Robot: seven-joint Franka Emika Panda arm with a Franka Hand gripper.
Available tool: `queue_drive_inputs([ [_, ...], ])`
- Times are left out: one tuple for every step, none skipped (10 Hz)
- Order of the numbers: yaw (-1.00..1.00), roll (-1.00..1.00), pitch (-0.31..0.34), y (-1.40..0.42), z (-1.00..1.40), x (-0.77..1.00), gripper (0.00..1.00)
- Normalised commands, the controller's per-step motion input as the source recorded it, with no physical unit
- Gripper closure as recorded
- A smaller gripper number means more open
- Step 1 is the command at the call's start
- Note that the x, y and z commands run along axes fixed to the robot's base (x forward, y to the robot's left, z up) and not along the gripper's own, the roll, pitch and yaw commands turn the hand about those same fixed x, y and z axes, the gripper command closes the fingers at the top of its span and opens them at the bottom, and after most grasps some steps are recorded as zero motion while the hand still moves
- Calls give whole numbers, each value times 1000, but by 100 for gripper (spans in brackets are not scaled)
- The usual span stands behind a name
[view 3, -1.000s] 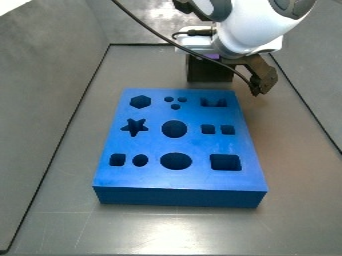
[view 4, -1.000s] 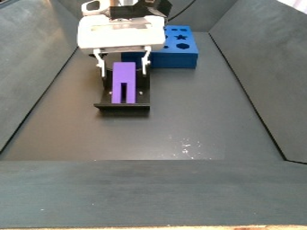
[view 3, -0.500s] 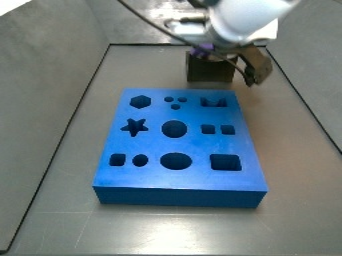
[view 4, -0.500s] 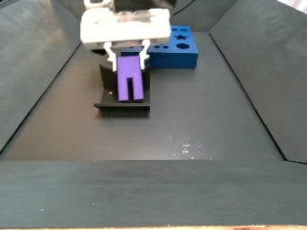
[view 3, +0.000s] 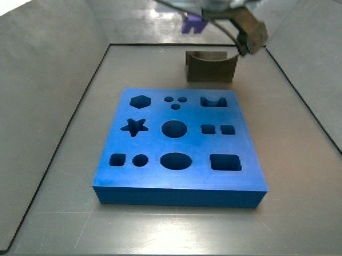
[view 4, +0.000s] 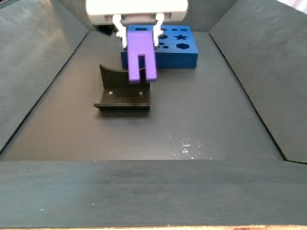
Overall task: Pick up the double-square object. Move up. Rotate the double-square object. Place the double-square object on the fixture. Regrasp the double-square object. Move to above the board. Insert the double-square object.
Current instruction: Move to above the board.
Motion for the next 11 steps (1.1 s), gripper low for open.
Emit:
queue_drive_inputs([
  [-51, -110, -17, 86, 1000, -234, 100],
  [-47, -104, -3, 77, 1000, -208, 100],
  [-46, -95, 10, 71, 1000, -198, 100],
  [-36, -80, 28, 55, 868, -153, 100],
  [-29, -73, 37, 41, 754, -121, 100],
  [-18, -59, 63, 20, 525, -73, 100],
  [-8, -53, 84, 10, 354, -49, 100],
  [3, -47, 94, 3, 183, -32, 100],
  [-97, -1000, -3, -1000, 392, -234, 100],
  [-94, -1000, -8, -1000, 407, -235, 100],
  [-93, -1000, -8, -1000, 417, -247, 100],
])
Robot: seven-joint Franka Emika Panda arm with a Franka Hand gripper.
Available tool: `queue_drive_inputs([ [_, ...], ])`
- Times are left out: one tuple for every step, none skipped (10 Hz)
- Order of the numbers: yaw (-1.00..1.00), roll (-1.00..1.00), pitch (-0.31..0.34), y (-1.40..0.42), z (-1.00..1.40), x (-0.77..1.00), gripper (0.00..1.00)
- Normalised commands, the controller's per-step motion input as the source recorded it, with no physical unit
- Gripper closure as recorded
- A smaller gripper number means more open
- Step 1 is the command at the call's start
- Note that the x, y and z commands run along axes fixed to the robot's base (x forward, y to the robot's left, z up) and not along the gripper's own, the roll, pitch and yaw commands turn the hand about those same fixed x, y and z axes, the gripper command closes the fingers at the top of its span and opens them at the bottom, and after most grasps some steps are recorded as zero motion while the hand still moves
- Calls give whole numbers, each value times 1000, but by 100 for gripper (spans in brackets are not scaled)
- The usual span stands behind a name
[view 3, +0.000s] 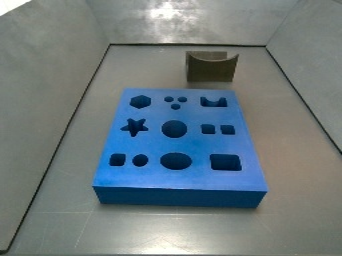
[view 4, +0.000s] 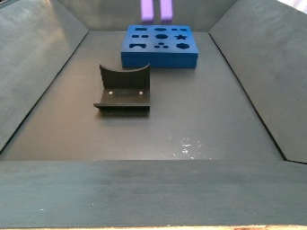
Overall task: Pick up the double-square object. Move up. Rotate the double-square object. Place the double-square object on the fixture. Regrasp the double-square object. Move to above the board. Insert the double-square object.
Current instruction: Move to above the board, then insert the double-square object.
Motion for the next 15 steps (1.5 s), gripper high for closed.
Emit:
queue_drive_inputs([
  [-94, -1000, -4, -1000, 401, -249, 100],
  [-95, -1000, 6, -1000, 405, -249, 100],
  [-95, -1000, 11, -1000, 412, -255, 100],
  [-91, -1000, 18, -1000, 408, -256, 100],
  [-88, -1000, 23, -1000, 415, -261, 100],
  [-87, -1000, 27, -1000, 419, -260, 100],
  [-76, -1000, 34, -828, 351, -209, 100],
  [-76, -1000, 37, -551, 238, -134, 100],
  [-60, -839, 33, -385, 169, -93, 100],
  [-26, -470, 11, -135, 58, -54, 100],
  [-21, -365, -6, -92, 46, -48, 100],
  [-12, -224, -23, -41, 27, -49, 100],
  [0, 0, 20, 0, 0, 0, 100],
  [0, 0, 0, 0, 0, 23, 100],
  [0, -14, -37, -57, -74, 157, 100],
])
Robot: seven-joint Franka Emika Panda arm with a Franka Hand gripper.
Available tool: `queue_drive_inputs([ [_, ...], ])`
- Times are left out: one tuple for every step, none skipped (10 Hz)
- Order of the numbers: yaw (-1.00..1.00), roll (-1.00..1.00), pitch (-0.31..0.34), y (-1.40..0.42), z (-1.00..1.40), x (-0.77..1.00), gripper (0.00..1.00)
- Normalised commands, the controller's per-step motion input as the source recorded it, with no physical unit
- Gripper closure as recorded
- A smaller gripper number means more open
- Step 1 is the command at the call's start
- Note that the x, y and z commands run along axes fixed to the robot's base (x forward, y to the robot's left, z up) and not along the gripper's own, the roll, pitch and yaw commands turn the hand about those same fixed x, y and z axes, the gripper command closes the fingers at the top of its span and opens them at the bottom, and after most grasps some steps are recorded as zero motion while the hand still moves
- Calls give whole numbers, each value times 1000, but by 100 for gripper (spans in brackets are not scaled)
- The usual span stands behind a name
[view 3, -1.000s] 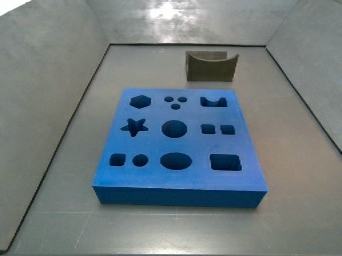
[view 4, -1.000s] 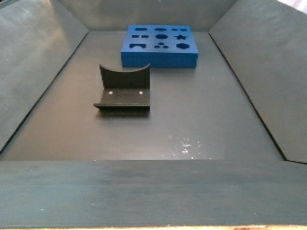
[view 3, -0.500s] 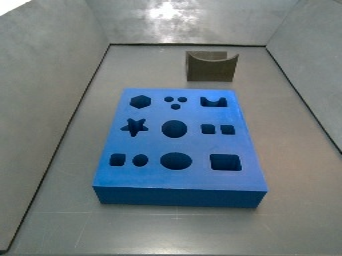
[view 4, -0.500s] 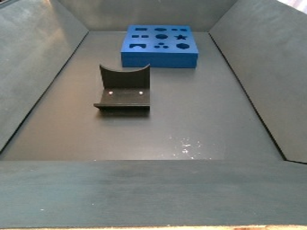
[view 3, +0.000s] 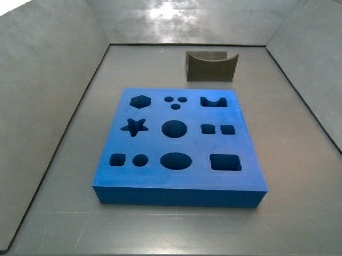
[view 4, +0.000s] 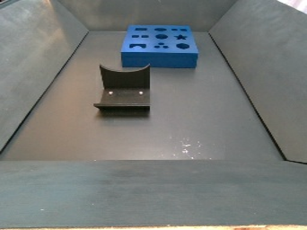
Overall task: Pick up the double-square object. Move up. Rotate the double-square object. Place the double-square object on the fixture. Regrasp the double-square object. Move to above the board. Insert the double-square object.
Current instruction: Insert the double-square object.
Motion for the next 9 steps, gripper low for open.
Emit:
queue_drive_inputs([
  [54, -34, -6, 0, -266, 411, 100],
  [71, 0, -3, -20, -337, 509, 100],
  [0, 0, -314, -66, -351, 171, 100],
  [0, 0, -263, -46, -337, 174, 100],
  [0, 54, -234, -71, -386, 157, 100],
  [0, 103, -137, -117, -414, 126, 100],
  [0, 140, -206, -183, -460, 26, 100],
  [0, 160, -240, -223, -477, 0, 100],
  [0, 134, -254, -226, -497, 0, 100],
])
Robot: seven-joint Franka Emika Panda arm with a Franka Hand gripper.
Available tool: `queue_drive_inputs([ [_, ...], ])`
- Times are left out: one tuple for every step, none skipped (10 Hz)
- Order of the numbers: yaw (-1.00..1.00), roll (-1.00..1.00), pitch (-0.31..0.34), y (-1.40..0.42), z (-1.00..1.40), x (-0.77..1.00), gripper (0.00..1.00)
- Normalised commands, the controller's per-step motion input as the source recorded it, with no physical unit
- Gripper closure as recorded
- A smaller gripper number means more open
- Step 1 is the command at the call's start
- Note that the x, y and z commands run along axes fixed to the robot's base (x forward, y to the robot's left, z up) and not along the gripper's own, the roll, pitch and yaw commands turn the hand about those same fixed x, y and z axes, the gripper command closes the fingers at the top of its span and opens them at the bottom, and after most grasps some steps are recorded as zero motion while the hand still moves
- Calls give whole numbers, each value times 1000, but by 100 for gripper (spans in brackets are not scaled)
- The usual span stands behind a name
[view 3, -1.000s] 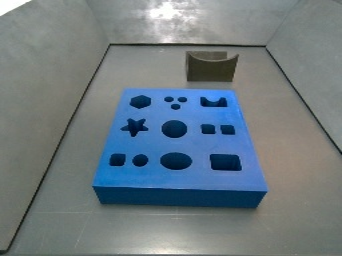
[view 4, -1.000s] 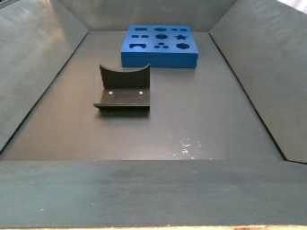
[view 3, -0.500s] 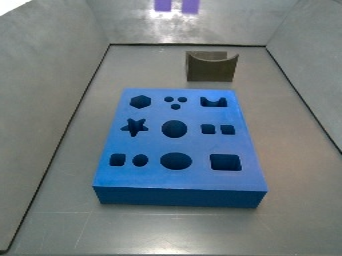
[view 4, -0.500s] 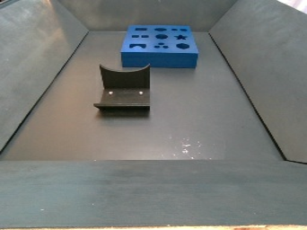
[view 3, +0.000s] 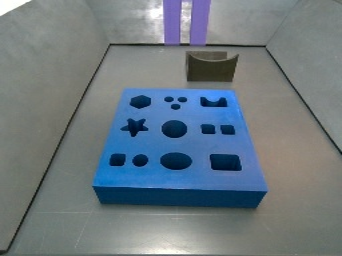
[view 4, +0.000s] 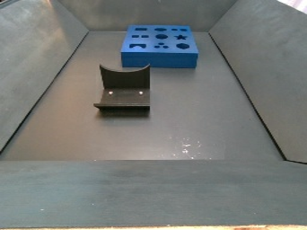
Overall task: Pick up the double-square object. Move up. Rotate the double-square object. Place the double-square object on the fixture. Regrasp the double-square object. Move to above the board. Insert the double-square object.
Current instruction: Insert the double-square object.
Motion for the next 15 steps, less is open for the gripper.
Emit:
queue_drive_inputs([
  [0, 66, -291, -200, -480, 3, 100],
  [0, 29, -280, -154, -449, 111, 100],
  [0, 11, -271, -134, -426, 186, 100],
  [0, 34, -294, -140, -426, 174, 100],
  [0, 54, -309, -123, -437, 117, 100],
  [0, 111, -269, -123, -423, 129, 100],
  [0, 226, -166, -77, -366, 131, 100],
  [0, 234, -134, -63, -360, 143, 100],
  [0, 234, -137, -77, -383, 140, 100],
  [0, 223, -143, -106, -374, 160, 100],
  [0, 174, -180, -131, -389, 186, 100],
  [0, 134, -169, -137, -374, 226, 100],
  [0, 131, -137, -143, -349, 277, 100],
  [0, 151, -106, -123, -326, 277, 100],
  [0, 174, -114, -94, -323, 260, 100],
])
